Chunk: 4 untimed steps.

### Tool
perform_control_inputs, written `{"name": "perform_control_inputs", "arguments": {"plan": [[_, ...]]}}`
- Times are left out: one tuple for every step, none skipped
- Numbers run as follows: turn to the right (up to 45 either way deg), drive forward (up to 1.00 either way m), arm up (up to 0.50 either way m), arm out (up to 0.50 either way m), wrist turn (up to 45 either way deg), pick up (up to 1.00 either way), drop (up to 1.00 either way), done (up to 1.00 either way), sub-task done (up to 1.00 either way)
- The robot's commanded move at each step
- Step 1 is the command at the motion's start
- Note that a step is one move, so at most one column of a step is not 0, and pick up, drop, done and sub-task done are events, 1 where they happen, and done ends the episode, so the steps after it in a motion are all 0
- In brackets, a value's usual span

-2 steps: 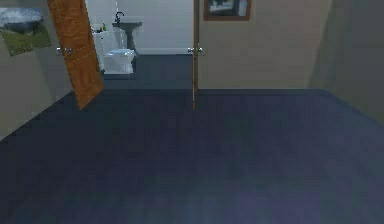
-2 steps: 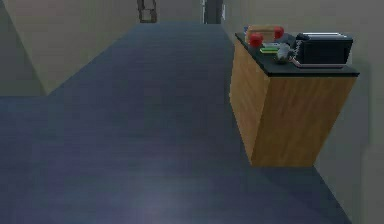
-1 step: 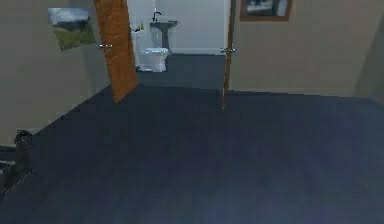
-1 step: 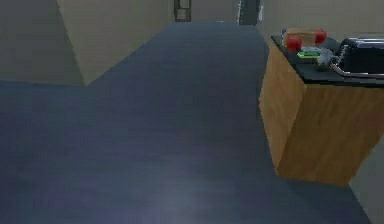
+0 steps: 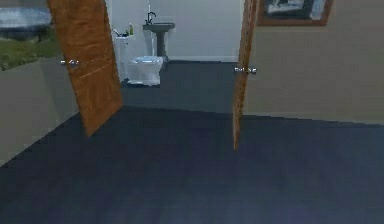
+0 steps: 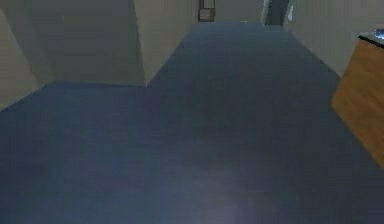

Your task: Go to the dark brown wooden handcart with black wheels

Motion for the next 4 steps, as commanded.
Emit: {"name": "perform_control_inputs", "arguments": {"plan": [[-3.0,0.0,0.0,0.0,0.0,0.0,0.0,0.0,0.0],[0.0,1.0,0.0,0.0,0.0,0.0,0.0,0.0,0.0],[0.0,1.0,0.0,0.0,0.0,0.0,0.0,0.0,0.0],[-3.0,0.0,0.0,0.0,0.0,0.0,0.0,0.0,0.0]]}}
